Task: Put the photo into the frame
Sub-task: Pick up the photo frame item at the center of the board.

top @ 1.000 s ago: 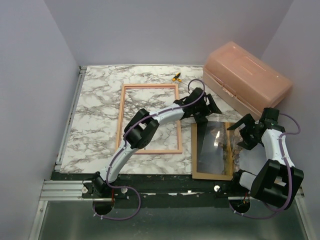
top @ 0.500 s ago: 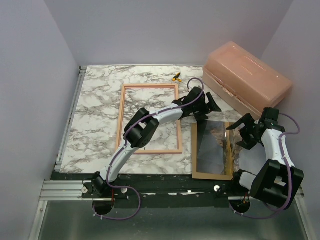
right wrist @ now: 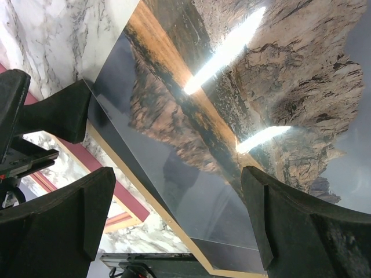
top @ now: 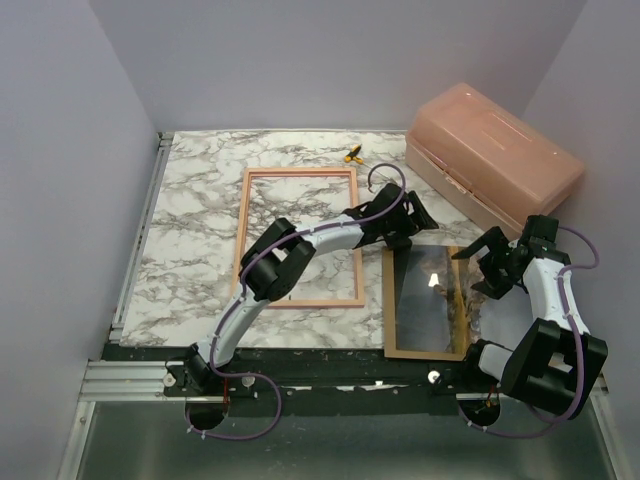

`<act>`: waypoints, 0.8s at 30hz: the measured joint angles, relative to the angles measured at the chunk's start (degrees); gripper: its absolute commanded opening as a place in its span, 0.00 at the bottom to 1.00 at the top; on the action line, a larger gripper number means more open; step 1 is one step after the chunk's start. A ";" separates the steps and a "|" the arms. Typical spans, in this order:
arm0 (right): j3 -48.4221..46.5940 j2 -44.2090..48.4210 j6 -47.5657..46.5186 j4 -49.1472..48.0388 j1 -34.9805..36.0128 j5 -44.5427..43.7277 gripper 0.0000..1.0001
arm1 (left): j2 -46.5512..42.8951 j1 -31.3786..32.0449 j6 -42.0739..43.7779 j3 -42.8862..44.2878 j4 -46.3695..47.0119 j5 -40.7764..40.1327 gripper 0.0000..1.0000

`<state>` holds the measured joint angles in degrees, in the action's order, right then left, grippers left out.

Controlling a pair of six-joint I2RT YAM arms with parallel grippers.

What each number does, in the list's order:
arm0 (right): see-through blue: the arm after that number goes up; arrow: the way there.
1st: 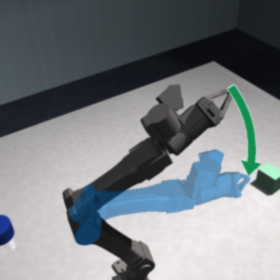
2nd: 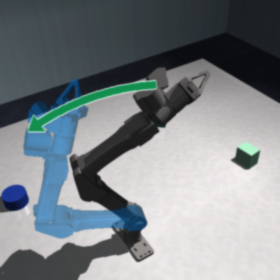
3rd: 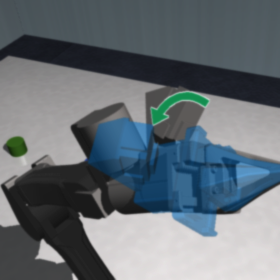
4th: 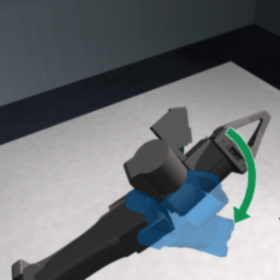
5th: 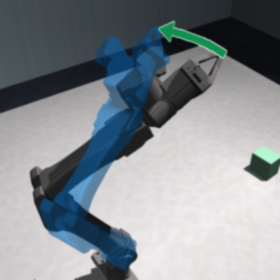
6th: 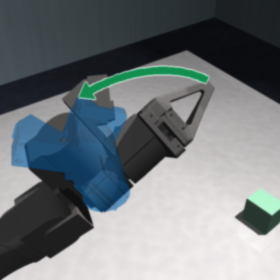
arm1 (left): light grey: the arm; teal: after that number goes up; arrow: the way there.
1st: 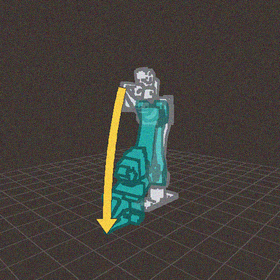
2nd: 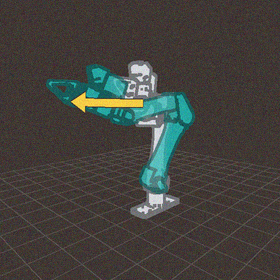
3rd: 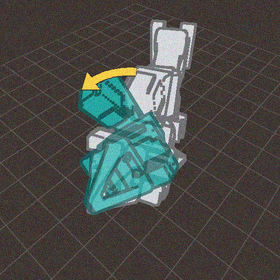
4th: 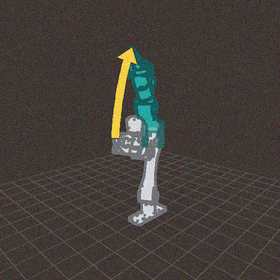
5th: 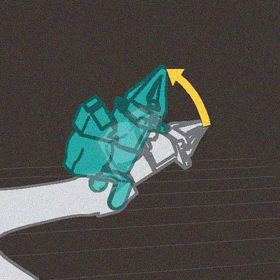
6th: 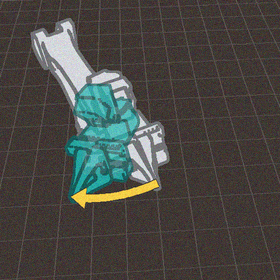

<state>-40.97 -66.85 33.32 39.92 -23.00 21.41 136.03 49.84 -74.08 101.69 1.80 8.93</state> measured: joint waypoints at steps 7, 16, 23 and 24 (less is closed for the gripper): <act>0.00 0.00 -0.33 0.00 0.00 0.39 0.98 | 1.68 -0.04 0.31 2.12 0.92 2.32 0.98; 0.00 0.00 -0.42 0.00 0.00 2.25 0.98 | 2.43 -0.72 -0.68 -4.87 17.16 10.14 0.84; -1.25 0.68 -0.42 0.63 0.00 3.56 0.98 | 2.40 -0.68 -0.87 -8.48 24.44 15.08 0.56; -1.66 0.98 -0.42 0.70 0.00 3.58 0.98 | 2.40 -0.57 -0.76 -8.68 24.55 16.00 0.51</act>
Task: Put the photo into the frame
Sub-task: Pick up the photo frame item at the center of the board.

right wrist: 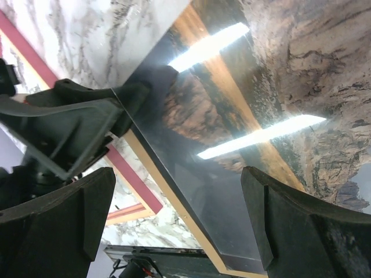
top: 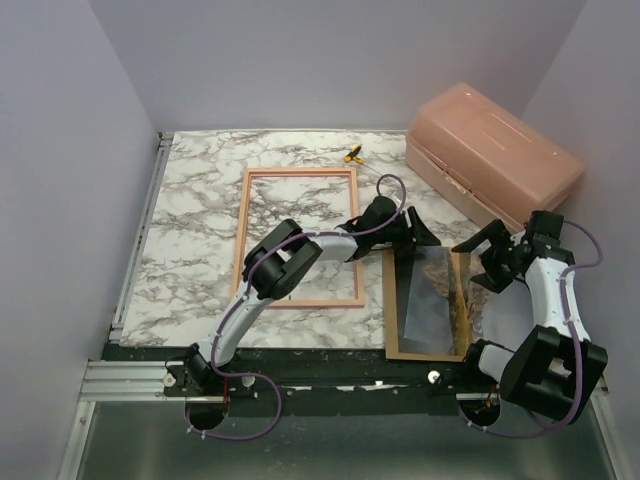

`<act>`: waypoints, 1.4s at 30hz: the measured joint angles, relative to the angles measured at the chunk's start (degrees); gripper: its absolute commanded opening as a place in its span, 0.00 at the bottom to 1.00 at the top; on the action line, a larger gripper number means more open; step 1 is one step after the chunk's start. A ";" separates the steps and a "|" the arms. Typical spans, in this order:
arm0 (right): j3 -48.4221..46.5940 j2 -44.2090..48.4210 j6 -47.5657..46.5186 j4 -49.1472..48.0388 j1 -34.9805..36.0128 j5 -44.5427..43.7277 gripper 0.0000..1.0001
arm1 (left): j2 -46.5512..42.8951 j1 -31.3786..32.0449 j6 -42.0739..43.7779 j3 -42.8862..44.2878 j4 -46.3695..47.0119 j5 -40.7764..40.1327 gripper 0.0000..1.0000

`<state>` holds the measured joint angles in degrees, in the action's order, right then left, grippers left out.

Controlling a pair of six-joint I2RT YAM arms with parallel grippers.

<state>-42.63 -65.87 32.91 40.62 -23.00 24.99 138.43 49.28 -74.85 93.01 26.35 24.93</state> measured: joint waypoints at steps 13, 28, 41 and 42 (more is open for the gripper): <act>-2.19 3.08 0.02 1.11 0.00 1.05 0.98 | -3.89 0.31 4.15 -7.72 -1.18 2.56 0.02; -2.19 7.30 2.27 0.44 0.00 6.97 0.99 | -25.99 -3.80 4.87 -30.32 8.35 2.05 0.00; -0.09 8.28 3.56 -2.91 0.00 12.61 1.00 | -47.39 -16.76 6.73 -54.95 9.75 1.64 0.00; 0.37 8.41 3.67 -3.28 0.00 13.07 1.00 | -49.05 -18.10 6.86 -56.35 9.53 1.62 0.00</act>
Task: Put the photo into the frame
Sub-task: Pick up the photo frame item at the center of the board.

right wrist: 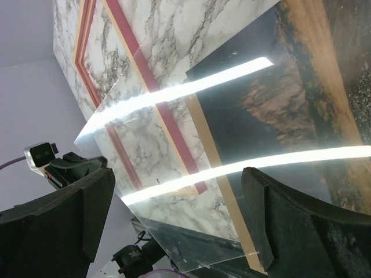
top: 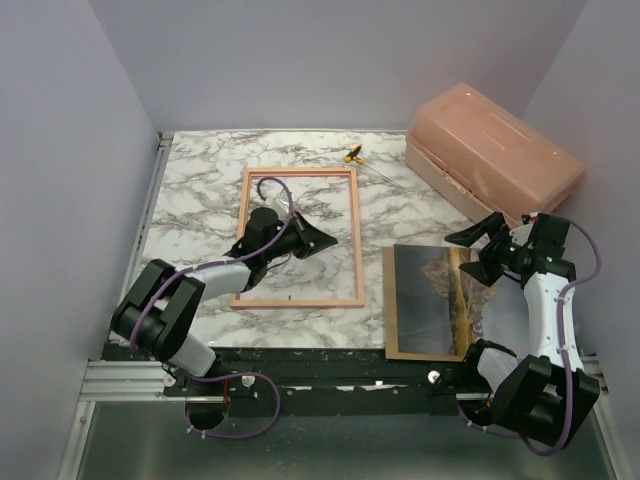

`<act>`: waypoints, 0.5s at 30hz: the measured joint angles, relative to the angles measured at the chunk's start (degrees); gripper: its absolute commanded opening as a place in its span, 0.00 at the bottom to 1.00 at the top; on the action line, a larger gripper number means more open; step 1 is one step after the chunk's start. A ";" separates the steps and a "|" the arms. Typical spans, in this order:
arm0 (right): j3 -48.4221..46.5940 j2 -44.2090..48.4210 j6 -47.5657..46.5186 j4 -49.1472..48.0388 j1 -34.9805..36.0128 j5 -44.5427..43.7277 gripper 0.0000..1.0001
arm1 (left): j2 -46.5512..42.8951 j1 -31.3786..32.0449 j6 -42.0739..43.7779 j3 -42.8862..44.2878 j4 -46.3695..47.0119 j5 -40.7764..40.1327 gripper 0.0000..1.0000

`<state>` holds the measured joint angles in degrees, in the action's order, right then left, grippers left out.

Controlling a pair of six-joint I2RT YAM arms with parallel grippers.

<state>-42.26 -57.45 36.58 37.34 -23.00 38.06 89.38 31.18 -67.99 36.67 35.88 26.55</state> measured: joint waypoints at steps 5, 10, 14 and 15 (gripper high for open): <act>2.05 0.20 0.59 -2.10 0.00 2.64 1.00 | -9.64 -6.71 1.33 -6.38 -4.07 -0.42 0.00; 4.37 0.24 0.98 -5.03 0.00 5.49 1.00 | -21.59 -11.80 4.09 -8.31 -15.58 -4.92 0.00; 6.12 -0.50 1.09 -7.23 0.33 7.10 1.00 | -33.40 -13.25 5.81 -9.20 -25.88 -11.61 0.00; 6.47 -0.96 1.22 -7.85 0.81 7.32 1.00 | -35.36 -13.38 5.79 -9.51 -27.41 -13.03 0.00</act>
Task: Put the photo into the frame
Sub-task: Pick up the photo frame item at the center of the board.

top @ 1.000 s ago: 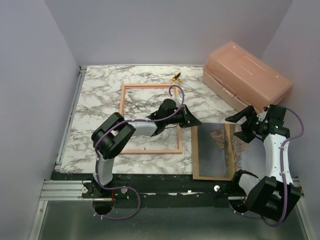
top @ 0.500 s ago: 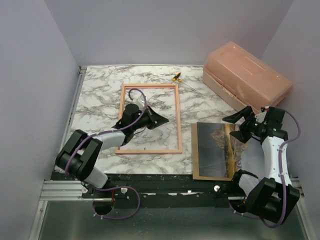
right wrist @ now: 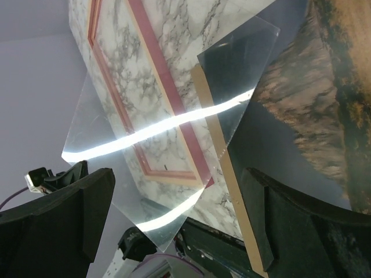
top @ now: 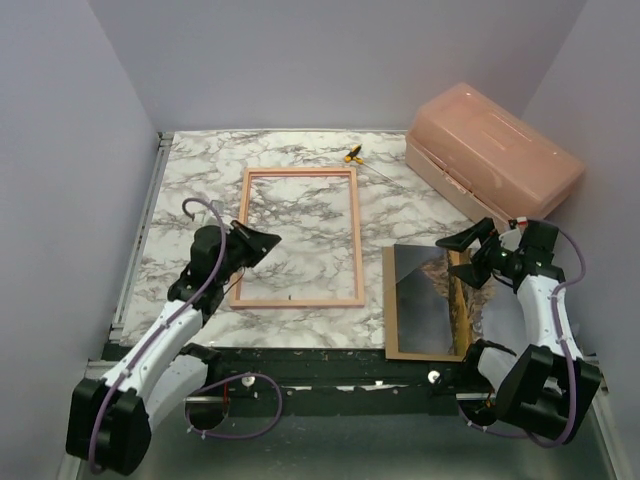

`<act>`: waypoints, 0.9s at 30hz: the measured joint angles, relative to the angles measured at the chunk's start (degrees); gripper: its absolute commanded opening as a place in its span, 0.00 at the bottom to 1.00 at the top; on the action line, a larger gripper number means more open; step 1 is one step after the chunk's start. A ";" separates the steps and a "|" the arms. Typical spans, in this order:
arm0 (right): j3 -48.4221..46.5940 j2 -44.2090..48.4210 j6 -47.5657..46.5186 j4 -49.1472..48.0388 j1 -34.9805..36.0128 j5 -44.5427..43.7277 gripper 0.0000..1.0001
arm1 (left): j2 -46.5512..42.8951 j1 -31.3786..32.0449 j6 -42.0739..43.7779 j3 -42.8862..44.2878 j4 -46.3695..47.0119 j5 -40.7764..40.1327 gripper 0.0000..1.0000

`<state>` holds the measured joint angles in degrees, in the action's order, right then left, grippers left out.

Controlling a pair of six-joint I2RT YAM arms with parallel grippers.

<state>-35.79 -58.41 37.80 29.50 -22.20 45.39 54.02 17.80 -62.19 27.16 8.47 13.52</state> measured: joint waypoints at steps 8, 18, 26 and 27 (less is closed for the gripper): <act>3.67 -5.70 4.72 -7.89 14.03 -2.05 1.00 | -17.68 -0.11 -5.99 -9.29 -13.05 -13.53 0.00; 10.40 -10.69 13.88 -21.00 23.50 -4.26 0.88 | -22.14 0.61 -14.58 -17.18 -14.99 -18.86 0.00; 17.55 -14.62 21.92 -36.00 28.13 -5.62 0.71 | -16.70 2.23 -17.38 -17.88 -10.71 -18.78 0.00; 18.25 -15.52 22.93 -37.86 28.46 -5.62 0.70 | -16.50 2.32 -17.57 -17.88 -10.19 -18.73 0.00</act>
<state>-17.54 -73.93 60.73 -8.36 6.26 39.77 37.52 20.12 -79.77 9.28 -1.72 -5.21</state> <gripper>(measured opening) 0.743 0.011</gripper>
